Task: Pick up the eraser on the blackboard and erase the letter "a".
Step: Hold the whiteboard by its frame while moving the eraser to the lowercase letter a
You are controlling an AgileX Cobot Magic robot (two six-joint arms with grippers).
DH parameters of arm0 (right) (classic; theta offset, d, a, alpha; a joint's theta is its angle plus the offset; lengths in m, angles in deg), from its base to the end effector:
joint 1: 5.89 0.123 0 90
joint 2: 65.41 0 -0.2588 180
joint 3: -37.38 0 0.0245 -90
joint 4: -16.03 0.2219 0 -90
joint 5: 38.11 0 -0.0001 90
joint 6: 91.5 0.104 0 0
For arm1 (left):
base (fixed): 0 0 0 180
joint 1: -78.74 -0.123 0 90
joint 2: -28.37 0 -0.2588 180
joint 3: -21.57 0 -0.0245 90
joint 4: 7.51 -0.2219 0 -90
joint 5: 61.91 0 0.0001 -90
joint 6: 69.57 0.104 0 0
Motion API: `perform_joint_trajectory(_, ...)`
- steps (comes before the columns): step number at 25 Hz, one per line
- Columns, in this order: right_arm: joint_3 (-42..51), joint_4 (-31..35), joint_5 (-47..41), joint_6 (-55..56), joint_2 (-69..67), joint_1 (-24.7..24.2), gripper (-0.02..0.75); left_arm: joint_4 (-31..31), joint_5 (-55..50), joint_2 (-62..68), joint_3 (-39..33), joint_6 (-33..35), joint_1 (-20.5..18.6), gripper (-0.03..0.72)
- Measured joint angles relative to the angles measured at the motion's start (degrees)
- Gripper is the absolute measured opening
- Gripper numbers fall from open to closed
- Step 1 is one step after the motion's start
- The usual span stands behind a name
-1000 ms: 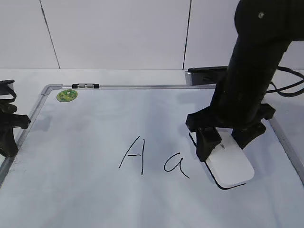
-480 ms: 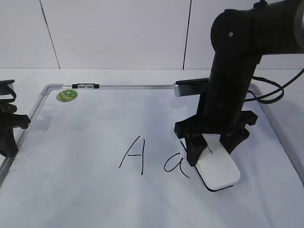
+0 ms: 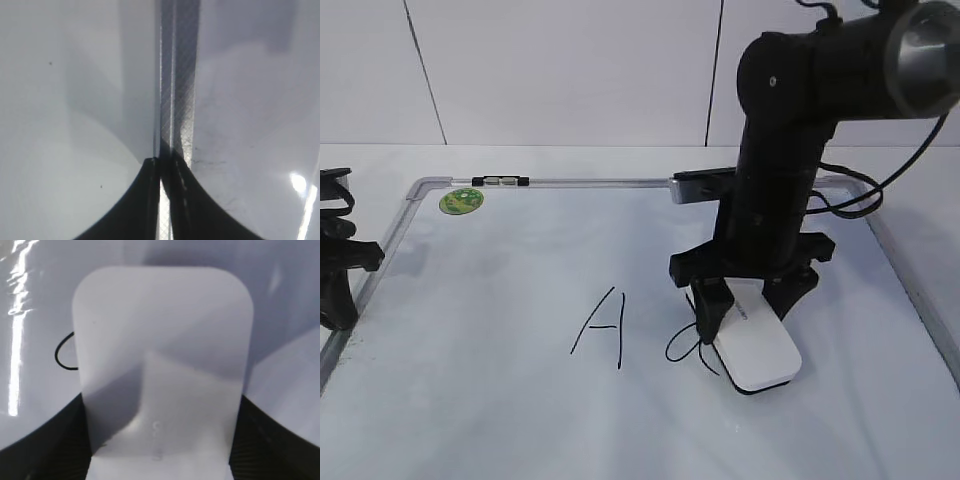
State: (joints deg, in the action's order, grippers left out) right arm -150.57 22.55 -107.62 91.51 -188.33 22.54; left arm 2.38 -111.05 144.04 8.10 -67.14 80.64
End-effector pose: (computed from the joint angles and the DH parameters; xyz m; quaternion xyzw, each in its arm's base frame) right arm 0.2974 0.1736 0.1657 0.1981 -0.9780 -0.0399 0.0518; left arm 0.3028 -0.0236 0.1321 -0.0177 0.9975 -0.0660 0.0153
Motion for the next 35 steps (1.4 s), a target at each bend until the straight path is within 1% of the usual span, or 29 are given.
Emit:
perform_joint_trajectory(23,-1.1,0.2,-0.1,0.0,-3.4,0.1,0.535,0.0,-0.1,0.0,0.0,0.0,0.0,0.031)
perform_joint_trajectory(28,-1.2,-1.2,-0.1,0.2,-3.5,2.3,0.535,0.0,-0.1,0.0,0.0,0.0,0.0,0.034)
perform_joint_trajectory(33,-1.3,-0.8,0.1,0.2,-3.6,6.5,0.535,0.0,-0.1,0.0,0.0,0.0,0.0,0.034)
perform_joint_trajectory(35,-1.9,-0.4,0.1,0.2,-3.8,7.4,0.535,0.0,-0.1,0.0,0.0,0.0,0.0,0.035)
